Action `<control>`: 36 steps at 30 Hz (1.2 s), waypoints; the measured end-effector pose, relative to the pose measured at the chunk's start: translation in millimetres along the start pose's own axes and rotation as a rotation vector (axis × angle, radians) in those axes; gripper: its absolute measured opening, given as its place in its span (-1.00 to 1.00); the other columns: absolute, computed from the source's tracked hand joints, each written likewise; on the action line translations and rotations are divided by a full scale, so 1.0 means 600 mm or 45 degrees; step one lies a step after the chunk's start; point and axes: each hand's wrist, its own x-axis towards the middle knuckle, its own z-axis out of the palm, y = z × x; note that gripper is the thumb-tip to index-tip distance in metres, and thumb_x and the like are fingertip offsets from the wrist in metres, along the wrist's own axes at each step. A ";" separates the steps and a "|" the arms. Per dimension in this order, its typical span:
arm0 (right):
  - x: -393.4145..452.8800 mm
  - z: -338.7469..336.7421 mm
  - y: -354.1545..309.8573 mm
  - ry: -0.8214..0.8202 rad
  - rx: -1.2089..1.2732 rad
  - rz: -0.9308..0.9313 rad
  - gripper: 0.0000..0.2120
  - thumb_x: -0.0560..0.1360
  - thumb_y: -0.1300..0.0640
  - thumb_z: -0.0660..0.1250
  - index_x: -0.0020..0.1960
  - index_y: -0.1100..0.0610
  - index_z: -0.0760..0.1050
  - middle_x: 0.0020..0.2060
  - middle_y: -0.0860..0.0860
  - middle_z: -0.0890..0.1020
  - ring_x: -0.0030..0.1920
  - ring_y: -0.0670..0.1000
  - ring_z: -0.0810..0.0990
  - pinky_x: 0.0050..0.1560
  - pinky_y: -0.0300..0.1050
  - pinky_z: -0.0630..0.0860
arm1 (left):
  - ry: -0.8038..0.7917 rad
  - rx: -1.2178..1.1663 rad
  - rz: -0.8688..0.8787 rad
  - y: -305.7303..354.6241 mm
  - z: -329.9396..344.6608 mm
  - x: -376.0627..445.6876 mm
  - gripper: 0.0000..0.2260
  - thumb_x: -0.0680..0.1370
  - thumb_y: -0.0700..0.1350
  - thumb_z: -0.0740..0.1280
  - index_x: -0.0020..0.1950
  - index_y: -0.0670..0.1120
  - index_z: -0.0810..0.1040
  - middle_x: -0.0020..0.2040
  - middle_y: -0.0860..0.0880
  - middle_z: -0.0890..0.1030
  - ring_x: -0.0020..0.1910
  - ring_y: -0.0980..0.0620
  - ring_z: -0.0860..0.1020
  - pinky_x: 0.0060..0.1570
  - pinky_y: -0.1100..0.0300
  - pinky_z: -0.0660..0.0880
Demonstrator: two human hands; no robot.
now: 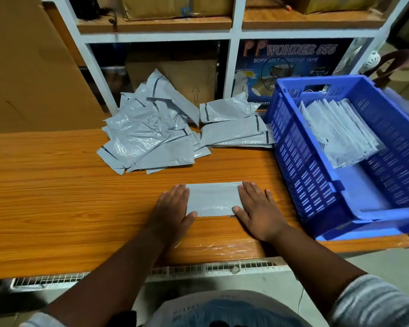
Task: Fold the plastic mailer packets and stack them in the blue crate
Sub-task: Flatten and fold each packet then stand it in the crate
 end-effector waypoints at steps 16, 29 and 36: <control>0.050 -0.030 -0.069 -0.046 0.002 -0.142 -0.19 0.60 -0.40 0.21 0.71 -0.02 0.12 0.72 0.01 0.07 0.71 0.12 0.00 0.64 0.38 -0.08 | -0.019 0.039 0.063 0.015 0.003 0.027 -0.25 0.64 0.36 0.07 0.72 -0.05 0.20 0.73 -0.08 0.18 0.71 -0.11 0.13 0.67 -0.18 0.10; 0.095 -0.099 -0.108 -0.094 -0.023 -0.182 -0.40 0.33 -0.26 0.56 0.17 -0.05 0.36 0.06 -0.03 0.55 0.04 0.10 0.57 -0.03 0.04 0.55 | -0.170 0.144 0.183 0.026 -0.095 0.103 -0.23 0.52 0.34 0.42 0.66 0.15 0.25 0.45 0.03 0.47 0.44 -0.11 0.38 0.38 -0.12 0.38; 0.110 -0.176 -0.097 -0.012 0.252 -0.123 -0.50 0.60 -0.20 0.44 0.43 -0.03 0.41 0.10 0.03 0.67 0.07 0.09 0.61 -0.05 -0.03 0.47 | -0.246 -0.706 0.016 0.012 -0.150 0.170 -0.64 0.53 0.23 0.52 0.27 0.19 0.58 0.19 0.14 0.61 0.14 0.10 0.56 0.11 0.08 0.54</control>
